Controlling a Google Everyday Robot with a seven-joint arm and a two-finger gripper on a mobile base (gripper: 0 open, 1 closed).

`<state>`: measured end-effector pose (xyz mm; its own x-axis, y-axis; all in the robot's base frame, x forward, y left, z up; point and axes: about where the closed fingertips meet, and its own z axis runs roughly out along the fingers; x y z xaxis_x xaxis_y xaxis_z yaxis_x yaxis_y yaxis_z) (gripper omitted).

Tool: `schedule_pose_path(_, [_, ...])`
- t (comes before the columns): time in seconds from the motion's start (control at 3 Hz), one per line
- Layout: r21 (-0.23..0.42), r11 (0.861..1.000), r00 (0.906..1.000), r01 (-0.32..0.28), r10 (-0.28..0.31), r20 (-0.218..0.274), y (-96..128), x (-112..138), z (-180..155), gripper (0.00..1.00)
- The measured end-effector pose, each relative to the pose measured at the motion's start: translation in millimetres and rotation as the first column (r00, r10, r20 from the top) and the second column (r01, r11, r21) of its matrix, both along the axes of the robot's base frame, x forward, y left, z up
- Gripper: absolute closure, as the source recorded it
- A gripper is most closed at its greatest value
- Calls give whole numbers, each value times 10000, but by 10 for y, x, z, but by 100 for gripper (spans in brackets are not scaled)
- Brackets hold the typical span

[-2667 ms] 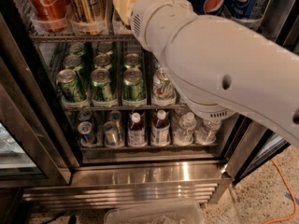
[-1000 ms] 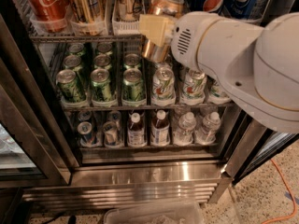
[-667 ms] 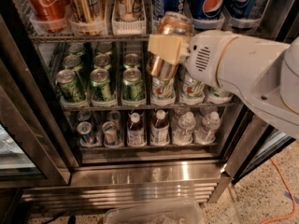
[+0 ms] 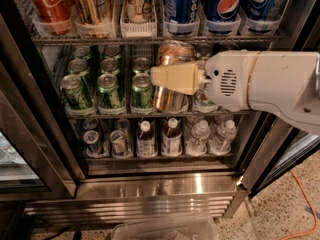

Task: Pick orange can from top shelf of fridge

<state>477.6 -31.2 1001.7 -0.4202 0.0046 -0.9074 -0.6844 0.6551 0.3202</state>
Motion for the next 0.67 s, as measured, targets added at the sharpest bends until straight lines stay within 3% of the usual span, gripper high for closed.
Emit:
schedule_pose_path(0.33, [-531, 9885, 9889, -1413, 1385, -541, 97, -256, -98, 100])
schedule_pose_path(0.67, [-1295, 9667, 9723, -2208, 2079, -1064, 161, -466, -236, 100])
